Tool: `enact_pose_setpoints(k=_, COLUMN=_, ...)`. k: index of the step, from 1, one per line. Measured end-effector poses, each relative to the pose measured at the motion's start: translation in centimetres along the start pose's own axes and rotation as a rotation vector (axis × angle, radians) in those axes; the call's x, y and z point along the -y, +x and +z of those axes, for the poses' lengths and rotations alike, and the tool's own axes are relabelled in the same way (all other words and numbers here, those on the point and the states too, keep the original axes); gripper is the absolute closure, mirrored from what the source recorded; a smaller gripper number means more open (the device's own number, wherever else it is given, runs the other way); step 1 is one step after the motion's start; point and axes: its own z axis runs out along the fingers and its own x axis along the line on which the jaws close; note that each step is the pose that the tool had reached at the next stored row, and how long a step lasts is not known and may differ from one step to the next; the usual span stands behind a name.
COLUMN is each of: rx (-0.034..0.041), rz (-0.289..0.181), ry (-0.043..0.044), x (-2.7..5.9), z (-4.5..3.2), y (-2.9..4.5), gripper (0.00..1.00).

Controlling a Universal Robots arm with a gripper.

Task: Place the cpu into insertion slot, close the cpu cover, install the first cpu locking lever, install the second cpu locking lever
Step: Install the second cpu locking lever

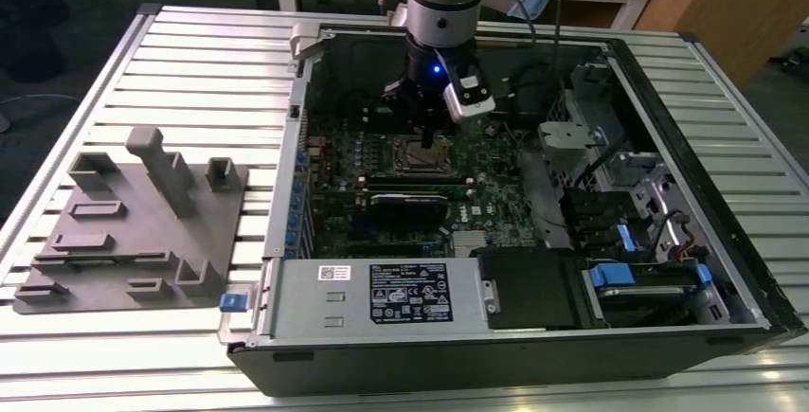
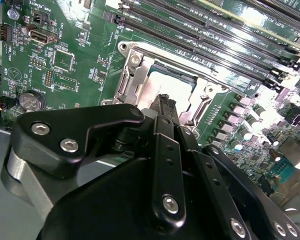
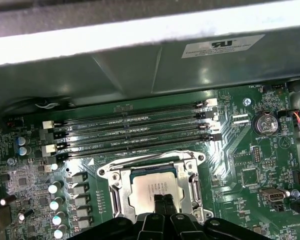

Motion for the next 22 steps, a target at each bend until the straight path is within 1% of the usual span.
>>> enact_pose_setpoints(k=4, rx=0.0001, rz=0.000, ry=-0.0002, x=-0.01, z=-0.24, y=-0.01, gripper=0.89)
enact_pose_setpoints(k=16, rx=0.0001, rz=0.000, ry=-0.0003, x=-0.02, z=-0.53, y=-0.03, gripper=0.89)
enact_pose_setpoints(k=22, rx=0.0001, rz=0.000, ry=-0.0003, x=-0.03, z=-0.98, y=-0.05, gripper=0.89)
